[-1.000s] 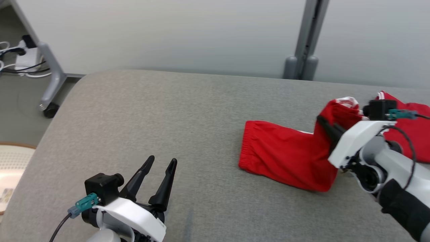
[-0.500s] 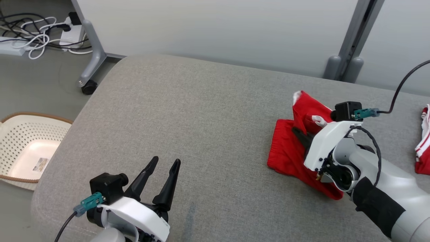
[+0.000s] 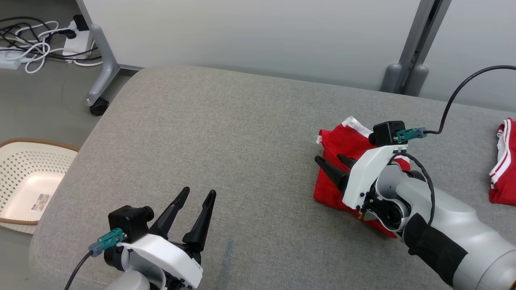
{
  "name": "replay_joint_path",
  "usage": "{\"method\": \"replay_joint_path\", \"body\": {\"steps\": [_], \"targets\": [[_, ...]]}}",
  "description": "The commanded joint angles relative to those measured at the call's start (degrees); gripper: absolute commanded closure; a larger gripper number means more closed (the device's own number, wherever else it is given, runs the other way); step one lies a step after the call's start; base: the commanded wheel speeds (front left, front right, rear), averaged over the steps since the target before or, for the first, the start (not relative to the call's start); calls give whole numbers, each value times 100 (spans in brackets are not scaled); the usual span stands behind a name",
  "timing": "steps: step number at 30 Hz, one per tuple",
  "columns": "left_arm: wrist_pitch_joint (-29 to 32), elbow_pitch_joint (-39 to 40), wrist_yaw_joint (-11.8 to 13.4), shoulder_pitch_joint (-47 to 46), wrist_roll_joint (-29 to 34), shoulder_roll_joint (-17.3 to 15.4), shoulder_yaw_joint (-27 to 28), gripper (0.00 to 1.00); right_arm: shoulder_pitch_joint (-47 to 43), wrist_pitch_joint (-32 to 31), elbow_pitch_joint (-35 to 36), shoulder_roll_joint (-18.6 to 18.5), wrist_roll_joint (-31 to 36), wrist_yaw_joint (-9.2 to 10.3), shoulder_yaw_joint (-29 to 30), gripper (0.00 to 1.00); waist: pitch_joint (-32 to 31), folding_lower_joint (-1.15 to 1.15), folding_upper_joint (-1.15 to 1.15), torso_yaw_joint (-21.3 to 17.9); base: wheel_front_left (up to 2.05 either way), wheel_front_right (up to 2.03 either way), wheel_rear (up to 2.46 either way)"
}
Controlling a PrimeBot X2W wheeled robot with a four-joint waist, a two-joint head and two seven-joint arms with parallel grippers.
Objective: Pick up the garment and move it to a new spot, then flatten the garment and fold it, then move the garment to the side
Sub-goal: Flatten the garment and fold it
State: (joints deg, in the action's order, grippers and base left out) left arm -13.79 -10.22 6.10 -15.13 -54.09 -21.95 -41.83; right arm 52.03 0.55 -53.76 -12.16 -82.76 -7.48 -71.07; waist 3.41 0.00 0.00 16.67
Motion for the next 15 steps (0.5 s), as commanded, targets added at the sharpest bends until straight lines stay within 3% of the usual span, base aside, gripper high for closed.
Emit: {"method": "replay_joint_path", "body": {"steps": [1,8,15], "targets": [[9,-22,12,-4,-46,-38,14,0,-13,47,92,-45,41,-3,-24,0,-76,0,0,-81,0,0,0],[-27,75,109,174,-37,-123,84,0,-160,605,880,-504,131,-3,5,0,-371,0,0,-466,0,0,0],[-113,364,255,436,115,-164,398,0,-550,1421,1254,-1280,439,-2,385,0,-499,0,0,-860,0,0,0]]}}
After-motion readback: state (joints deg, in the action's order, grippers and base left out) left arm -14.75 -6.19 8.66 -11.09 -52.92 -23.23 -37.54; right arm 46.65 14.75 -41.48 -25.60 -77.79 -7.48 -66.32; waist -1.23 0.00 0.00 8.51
